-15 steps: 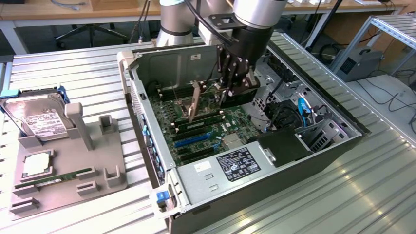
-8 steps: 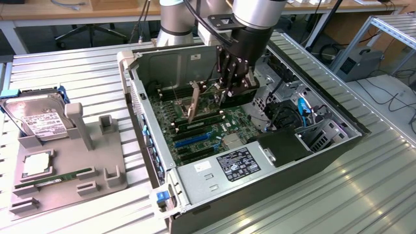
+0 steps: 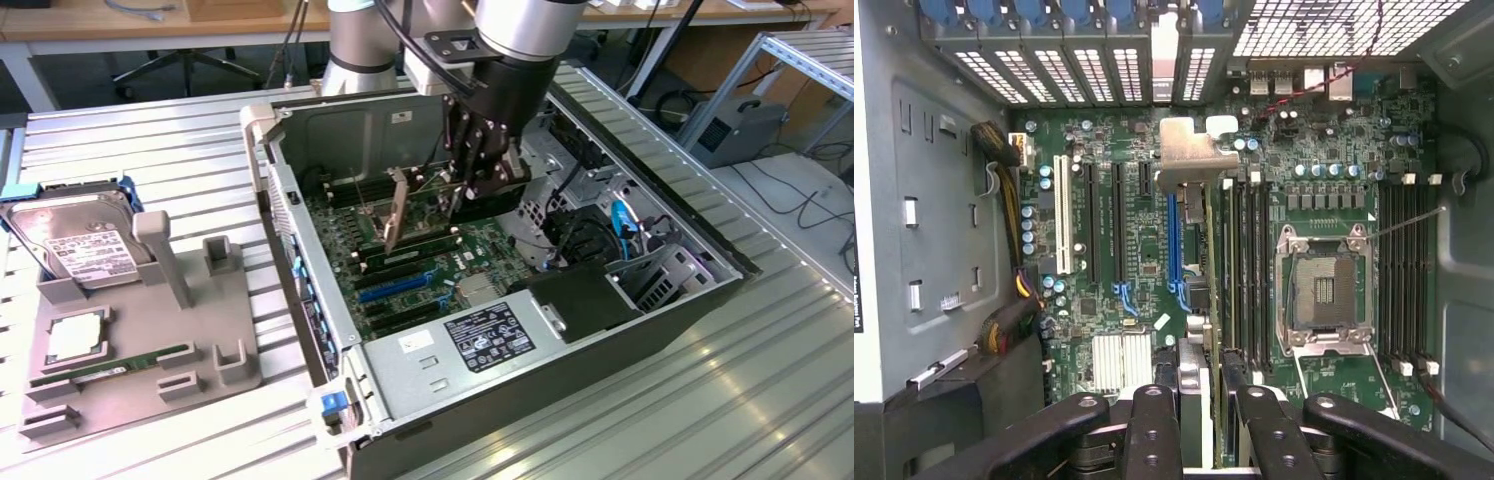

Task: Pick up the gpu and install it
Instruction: 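Insert the gpu into the slot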

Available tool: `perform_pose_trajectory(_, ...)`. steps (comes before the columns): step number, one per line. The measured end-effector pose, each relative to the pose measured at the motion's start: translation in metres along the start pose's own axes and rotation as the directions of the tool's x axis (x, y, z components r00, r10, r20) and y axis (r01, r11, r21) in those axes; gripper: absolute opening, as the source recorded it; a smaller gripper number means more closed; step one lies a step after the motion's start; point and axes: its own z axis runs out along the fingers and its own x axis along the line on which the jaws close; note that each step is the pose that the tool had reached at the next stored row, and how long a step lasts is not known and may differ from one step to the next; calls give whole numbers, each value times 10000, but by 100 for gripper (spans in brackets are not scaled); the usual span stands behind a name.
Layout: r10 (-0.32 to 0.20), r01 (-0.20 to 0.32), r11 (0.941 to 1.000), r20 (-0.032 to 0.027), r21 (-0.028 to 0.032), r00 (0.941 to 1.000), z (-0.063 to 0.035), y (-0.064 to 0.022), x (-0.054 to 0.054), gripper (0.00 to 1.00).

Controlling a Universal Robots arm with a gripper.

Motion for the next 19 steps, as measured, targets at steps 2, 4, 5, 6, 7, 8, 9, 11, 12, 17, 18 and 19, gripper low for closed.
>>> perform_pose_trajectory(2,1,-1,10000,0,0,10000,2,5,2,27)
perform_pose_trajectory(4,1,-1,10000,-1,0,10000,10,25,7,27)
perform_pose_trajectory(5,1,-1,10000,-1,0,10000,23,37,11,27)
perform_pose_trajectory(6,0,0,10000,0,0,10000,24,38,11,27)
perform_pose_trajectory(7,0,0,10000,-1,0,10000,24,39,11,27)
perform_pose_trajectory(8,1,-1,10000,-1,-1,10000,26,42,12,27)
perform_pose_trajectory(9,1,-1,10000,0,0,10000,27,45,12,27)
perform_pose_trajectory(11,0,0,10000,0,-1,10000,28,50,12,27)
perform_pose_trajectory(12,0,0,10000,-1,0,10000,29,51,13,27)
perform_pose_trajectory(17,0,0,10000,0,0,10000,50,87,24,27)
perform_pose_trajectory(18,1,-1,10000,0,0,10000,51,88,24,27)
perform_pose_trajectory(19,0,0,10000,0,0,10000,51,89,25,27)
